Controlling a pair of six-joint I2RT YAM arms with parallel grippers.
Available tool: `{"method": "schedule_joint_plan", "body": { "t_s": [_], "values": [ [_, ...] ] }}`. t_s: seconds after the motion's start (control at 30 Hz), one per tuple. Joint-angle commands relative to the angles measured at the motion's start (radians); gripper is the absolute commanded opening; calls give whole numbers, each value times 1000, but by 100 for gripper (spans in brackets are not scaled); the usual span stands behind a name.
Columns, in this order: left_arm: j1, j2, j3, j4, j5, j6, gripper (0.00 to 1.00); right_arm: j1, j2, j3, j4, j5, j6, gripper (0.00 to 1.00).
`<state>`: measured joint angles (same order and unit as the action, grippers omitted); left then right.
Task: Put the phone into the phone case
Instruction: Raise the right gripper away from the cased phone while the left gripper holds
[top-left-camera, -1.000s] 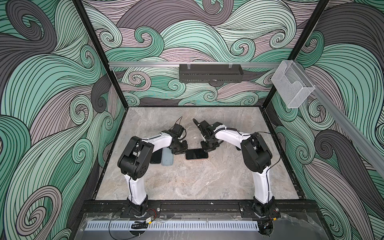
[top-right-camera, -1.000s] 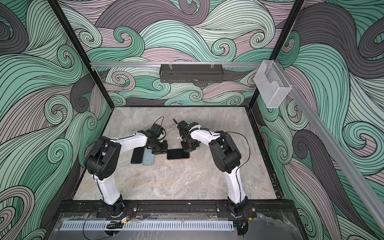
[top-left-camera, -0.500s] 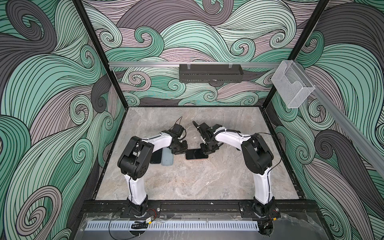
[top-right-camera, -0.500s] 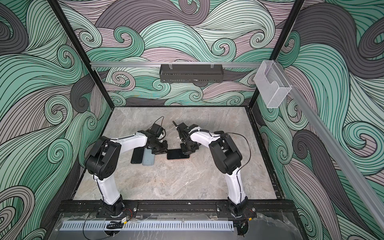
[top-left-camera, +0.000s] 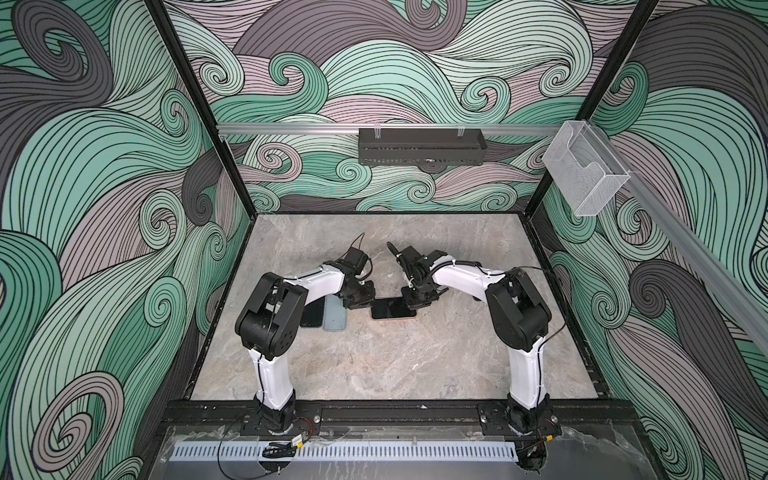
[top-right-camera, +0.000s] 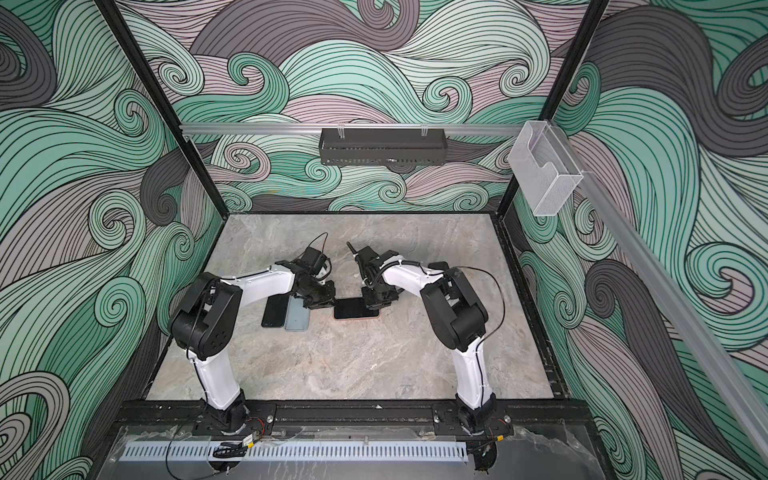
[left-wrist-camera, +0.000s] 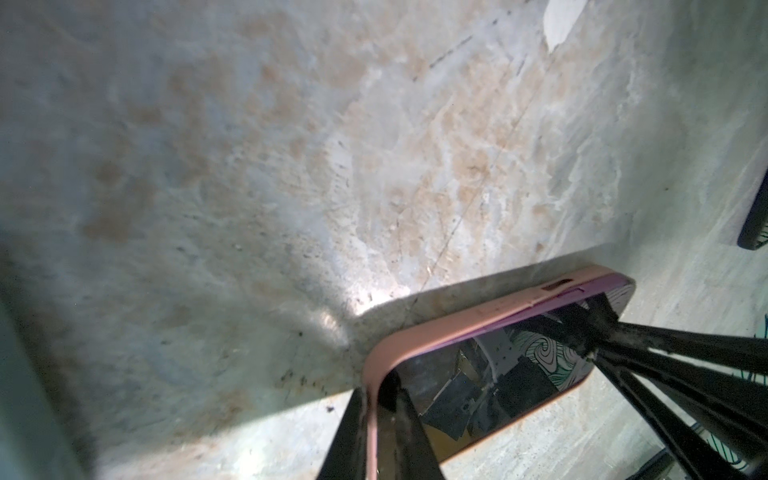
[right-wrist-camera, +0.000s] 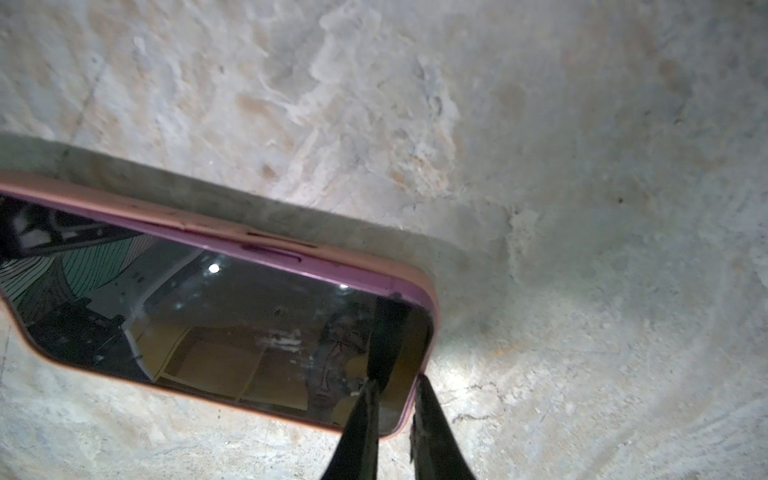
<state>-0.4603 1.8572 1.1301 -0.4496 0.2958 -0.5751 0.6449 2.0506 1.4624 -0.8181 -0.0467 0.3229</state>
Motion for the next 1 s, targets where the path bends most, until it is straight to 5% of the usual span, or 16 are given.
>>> {"method": "schedule_joint_plan", "body": {
  "t_s": [0.0,0.97],
  "values": [
    [3,12,-4,-47,-26,17,15,-41,133,-44,-18,121,-6,17],
    [3,11,-13,-40,-25,17,14,-55,196,126,-93,132,-57,17]
  ]
}}
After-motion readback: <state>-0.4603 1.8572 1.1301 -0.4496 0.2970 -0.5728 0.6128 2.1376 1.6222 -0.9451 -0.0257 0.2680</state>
